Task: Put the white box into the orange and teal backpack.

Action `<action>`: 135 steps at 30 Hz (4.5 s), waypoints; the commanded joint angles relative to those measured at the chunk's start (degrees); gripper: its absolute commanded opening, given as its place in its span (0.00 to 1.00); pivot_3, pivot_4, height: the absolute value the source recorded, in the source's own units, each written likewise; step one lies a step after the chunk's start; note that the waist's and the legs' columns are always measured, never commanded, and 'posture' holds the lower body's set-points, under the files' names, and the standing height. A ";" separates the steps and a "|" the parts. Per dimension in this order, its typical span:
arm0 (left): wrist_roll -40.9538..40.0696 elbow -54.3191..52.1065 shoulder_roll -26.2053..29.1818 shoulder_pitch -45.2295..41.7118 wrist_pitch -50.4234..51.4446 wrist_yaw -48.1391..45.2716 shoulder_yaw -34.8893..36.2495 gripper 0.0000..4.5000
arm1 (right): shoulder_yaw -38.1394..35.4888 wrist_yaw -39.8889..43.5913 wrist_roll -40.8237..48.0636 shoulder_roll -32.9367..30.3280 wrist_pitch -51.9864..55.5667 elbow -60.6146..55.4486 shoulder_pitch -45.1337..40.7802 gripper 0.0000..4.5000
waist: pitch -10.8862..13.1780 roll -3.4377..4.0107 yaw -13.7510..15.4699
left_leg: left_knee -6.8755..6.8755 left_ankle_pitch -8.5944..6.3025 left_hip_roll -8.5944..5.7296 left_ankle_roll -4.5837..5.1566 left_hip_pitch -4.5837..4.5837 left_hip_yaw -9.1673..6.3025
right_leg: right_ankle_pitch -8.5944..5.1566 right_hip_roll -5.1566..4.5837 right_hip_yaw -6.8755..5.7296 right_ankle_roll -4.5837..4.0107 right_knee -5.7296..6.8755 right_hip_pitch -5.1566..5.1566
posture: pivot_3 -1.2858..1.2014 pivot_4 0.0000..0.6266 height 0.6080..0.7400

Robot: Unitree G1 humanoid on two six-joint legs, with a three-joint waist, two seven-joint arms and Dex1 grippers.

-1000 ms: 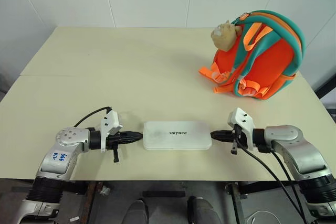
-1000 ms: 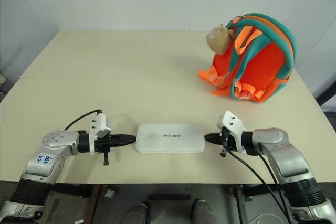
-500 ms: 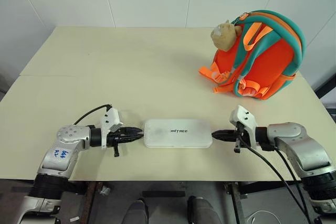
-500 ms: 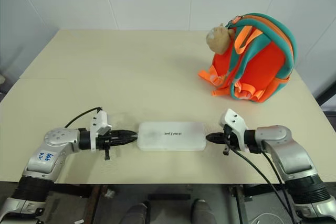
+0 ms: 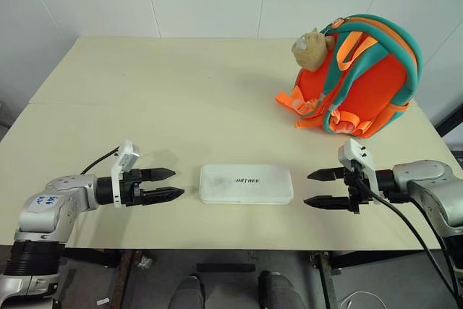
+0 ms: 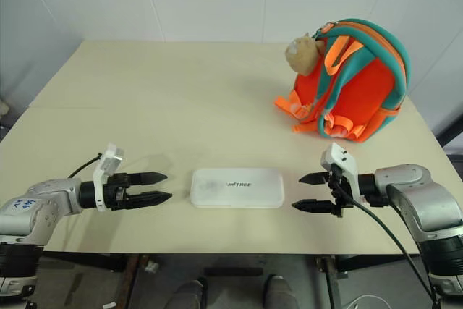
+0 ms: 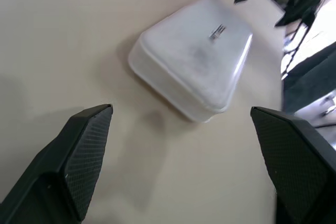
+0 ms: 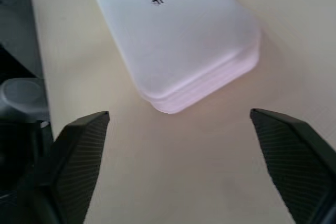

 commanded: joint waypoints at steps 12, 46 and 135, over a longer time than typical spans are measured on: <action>-6.53 13.48 -3.86 -14.06 31.23 8.11 -2.68 1.00 | 6.70 -0.25 -4.09 2.54 -1.95 2.24 -6.24 0.98 | -0.01 -0.02 -0.15 | 0.04 0.01 -0.02 0.02 0.00 -0.01 | 0.03 0.00 0.02 0.07 0.05 0.02 | 0.52 0.24 1.00; -10.02 27.58 -15.02 -22.31 43.38 16.32 0.70 0.86 | 7.53 -6.70 -8.72 9.68 -9.93 3.81 -2.09 1.00 | -0.03 -0.04 -0.02 | 0.13 0.01 -0.06 -0.04 0.03 -0.04 | 0.06 -0.01 0.00 0.16 0.07 0.13 | 0.52 0.24 1.00; -26.29 -15.09 -0.49 1.23 10.51 16.48 28.46 0.28 | -2.15 1.24 28.60 10.70 26.70 -0.94 -16.16 0.00 | 0.00 -0.17 -0.03 | -0.03 -0.09 0.00 0.07 -0.15 0.40 | 0.04 0.03 0.43 -0.15 -0.19 -0.33 | 0.52 0.24 1.00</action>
